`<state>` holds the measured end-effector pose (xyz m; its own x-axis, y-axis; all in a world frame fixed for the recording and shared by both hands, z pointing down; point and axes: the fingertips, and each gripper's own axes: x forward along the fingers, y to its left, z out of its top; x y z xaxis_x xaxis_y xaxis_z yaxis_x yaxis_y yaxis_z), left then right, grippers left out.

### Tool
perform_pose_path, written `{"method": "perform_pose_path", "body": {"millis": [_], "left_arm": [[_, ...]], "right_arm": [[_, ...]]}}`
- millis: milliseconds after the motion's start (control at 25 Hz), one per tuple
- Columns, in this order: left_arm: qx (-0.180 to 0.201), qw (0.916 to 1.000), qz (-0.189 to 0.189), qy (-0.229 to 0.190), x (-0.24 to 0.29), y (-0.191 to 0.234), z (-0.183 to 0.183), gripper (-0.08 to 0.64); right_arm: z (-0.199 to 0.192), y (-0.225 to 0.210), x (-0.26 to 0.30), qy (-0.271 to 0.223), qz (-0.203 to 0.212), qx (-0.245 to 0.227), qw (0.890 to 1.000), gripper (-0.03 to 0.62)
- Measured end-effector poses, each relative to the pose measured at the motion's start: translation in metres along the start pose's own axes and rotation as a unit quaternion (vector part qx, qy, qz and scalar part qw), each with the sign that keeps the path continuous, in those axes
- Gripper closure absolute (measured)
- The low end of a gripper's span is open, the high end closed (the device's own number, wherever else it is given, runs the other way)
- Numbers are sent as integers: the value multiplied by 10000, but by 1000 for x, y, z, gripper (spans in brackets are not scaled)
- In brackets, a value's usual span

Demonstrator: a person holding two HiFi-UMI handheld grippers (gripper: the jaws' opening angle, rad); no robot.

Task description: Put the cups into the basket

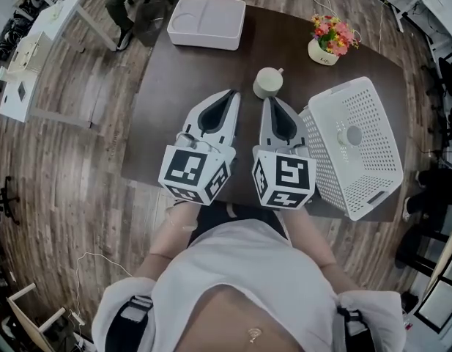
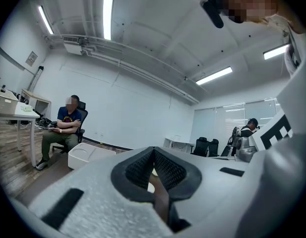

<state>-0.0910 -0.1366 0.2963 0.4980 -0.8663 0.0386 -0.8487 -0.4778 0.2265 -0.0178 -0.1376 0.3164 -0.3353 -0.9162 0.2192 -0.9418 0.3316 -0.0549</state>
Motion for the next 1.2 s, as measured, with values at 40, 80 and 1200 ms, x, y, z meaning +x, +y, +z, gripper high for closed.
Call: {"method": "perform_pose_path", "body": {"millis": [40, 80, 1200], "left_arm": [[-10, 10000, 29, 16, 0, 2, -1, 551], [-14, 10000, 51, 35, 1, 3, -1, 551], [-233, 9978, -206, 585, 56, 39, -51, 551]], "right_arm": [[-1, -1, 0, -2, -16, 4, 10000, 583], [-1, -1, 1, -3, -32, 5, 10000, 583], [-52, -34, 61, 588, -529, 177, 9967, 581]]}}
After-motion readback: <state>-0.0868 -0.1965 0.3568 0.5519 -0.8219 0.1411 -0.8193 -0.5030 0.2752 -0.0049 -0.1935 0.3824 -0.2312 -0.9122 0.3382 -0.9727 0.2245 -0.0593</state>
